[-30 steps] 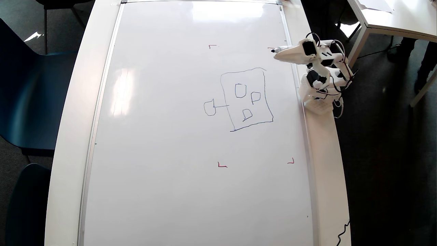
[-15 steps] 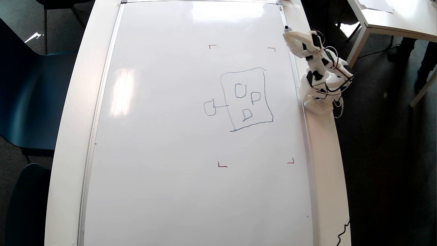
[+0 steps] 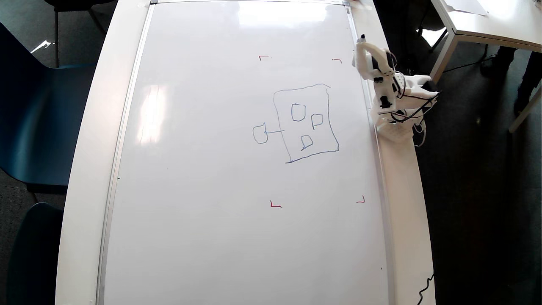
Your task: Draw on a whiteboard a robot head using a pen attached to the gripper
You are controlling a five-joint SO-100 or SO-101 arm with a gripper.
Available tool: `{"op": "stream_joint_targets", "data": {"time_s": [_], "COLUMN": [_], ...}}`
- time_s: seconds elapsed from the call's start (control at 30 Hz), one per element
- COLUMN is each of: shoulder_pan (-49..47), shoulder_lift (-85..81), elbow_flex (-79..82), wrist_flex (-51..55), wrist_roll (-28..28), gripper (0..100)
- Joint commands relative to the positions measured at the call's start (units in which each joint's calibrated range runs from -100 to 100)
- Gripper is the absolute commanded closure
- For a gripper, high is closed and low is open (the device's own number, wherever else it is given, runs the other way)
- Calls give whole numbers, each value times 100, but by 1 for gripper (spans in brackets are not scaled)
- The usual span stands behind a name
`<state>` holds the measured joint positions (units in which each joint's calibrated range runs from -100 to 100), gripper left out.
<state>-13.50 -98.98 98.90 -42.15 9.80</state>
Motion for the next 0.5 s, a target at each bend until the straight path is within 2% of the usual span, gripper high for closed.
{"op": "stream_joint_targets", "data": {"time_s": [0.0,0.33,0.43,0.47], "shoulder_pan": [-24,-24,-24,-24], "shoulder_lift": [7,7,7,7], "elbow_flex": [46,46,46,46], "wrist_flex": [-164,-216,-955,-1502], "wrist_roll": [-4,-10,-10,-10], "gripper": [99,99,99,99]}}
